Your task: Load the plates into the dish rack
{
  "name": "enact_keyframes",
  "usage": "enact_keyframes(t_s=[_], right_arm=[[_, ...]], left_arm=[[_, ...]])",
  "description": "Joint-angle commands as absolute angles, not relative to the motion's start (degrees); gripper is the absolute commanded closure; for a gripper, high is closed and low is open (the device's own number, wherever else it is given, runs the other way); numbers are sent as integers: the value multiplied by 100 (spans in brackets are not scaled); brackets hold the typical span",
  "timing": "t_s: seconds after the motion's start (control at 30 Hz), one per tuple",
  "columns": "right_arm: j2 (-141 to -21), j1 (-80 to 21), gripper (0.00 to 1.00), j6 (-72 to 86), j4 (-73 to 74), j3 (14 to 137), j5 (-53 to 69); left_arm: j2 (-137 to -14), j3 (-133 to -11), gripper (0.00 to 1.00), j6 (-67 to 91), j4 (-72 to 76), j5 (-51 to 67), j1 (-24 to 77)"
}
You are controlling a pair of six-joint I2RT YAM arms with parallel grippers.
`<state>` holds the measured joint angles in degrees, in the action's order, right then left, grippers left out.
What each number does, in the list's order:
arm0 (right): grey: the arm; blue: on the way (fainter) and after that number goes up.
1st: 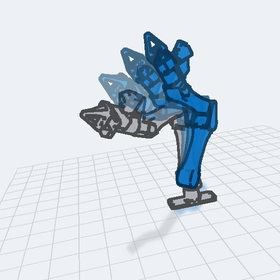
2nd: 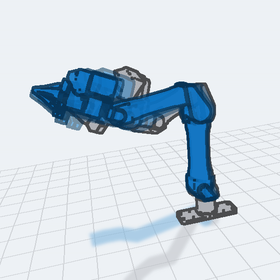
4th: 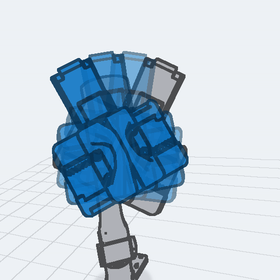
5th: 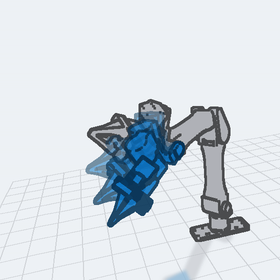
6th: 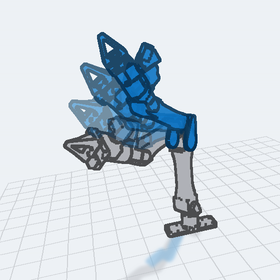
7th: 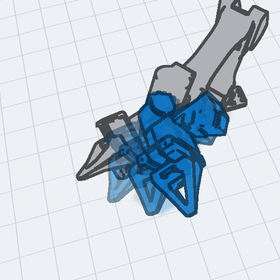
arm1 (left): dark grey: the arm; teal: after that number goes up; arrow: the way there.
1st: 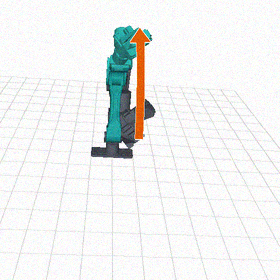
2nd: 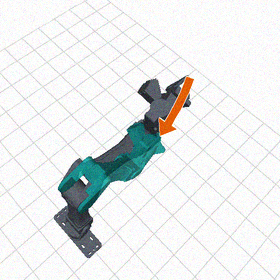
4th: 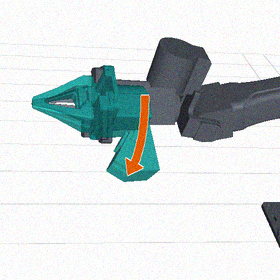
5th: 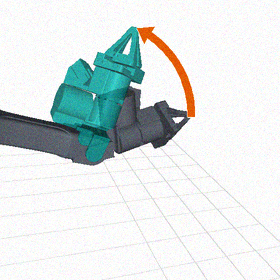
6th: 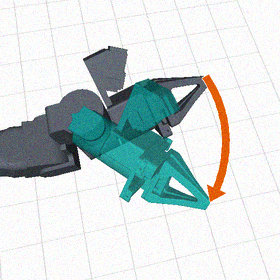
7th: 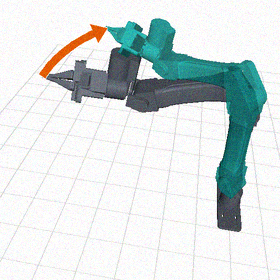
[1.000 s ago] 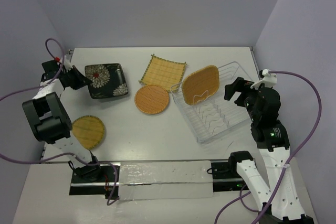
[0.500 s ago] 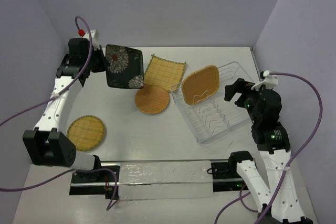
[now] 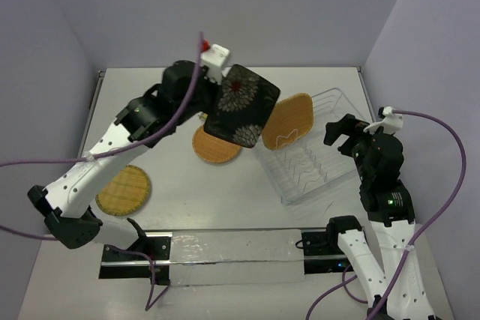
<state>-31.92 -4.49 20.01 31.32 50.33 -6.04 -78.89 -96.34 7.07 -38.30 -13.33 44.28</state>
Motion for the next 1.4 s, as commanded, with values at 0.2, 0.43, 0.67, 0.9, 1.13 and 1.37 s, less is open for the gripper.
enact_keyframes(t_s=[0.2,0.43,0.67,0.9,1.13,1.37], right_arm=[[-3111,-423,0,2276,2962,4899,-1437],[-3032,-413,0,2276,2971,4852,-1548],[-2840,-414,0,2363,2962,4791,-1895],[-2795,-413,0,2409,2971,4741,-2196],[-2796,-413,0,2452,2972,4709,-2276],[-2839,-413,0,2443,2971,4685,-2173]], left_arm=[[-9077,-11638,100,-519,-3437,-4020,6937],[-9641,-11943,100,-1434,-3048,-3719,7154],[-10205,-12316,100,-2100,-2521,-3798,7163],[-11088,-12973,100,-2236,-2685,-4092,7186],[-11496,-13239,100,-2129,-2945,-4373,7207],[-11941,-13431,100,-2143,-3080,-4750,7216]])
